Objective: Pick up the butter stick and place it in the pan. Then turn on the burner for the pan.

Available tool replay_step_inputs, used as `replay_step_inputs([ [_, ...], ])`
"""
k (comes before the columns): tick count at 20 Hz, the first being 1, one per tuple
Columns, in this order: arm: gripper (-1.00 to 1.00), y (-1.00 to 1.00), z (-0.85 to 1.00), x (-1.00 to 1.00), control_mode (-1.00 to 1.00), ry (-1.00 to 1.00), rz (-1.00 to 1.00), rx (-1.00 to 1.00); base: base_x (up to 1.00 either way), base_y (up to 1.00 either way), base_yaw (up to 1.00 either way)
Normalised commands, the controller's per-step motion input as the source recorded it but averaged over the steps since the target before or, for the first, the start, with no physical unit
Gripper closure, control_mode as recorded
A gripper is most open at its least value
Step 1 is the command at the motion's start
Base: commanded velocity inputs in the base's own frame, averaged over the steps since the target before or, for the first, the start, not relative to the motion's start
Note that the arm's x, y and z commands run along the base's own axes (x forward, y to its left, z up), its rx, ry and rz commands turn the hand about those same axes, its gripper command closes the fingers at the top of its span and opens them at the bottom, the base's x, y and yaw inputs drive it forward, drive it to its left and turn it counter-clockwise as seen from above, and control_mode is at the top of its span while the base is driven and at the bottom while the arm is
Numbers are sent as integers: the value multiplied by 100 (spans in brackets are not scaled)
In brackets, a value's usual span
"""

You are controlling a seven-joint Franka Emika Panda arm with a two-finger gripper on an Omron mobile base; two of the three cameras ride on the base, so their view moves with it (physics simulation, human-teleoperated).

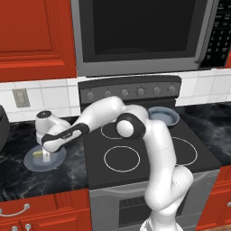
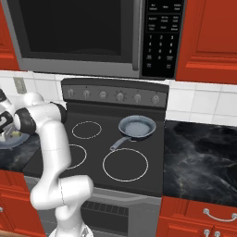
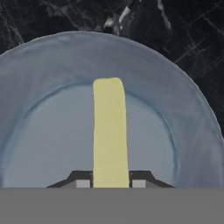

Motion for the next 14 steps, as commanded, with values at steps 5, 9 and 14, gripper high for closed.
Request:
replay_step_inputs([
  [5, 100, -22, 17, 0, -100, 0, 0, 0, 0, 0, 0],
  [9, 100, -30, 21, 0, -100, 0, 0, 0, 0, 0, 0],
  [14, 100, -36, 21, 0, -100, 0, 0, 0, 0, 0, 0],
])
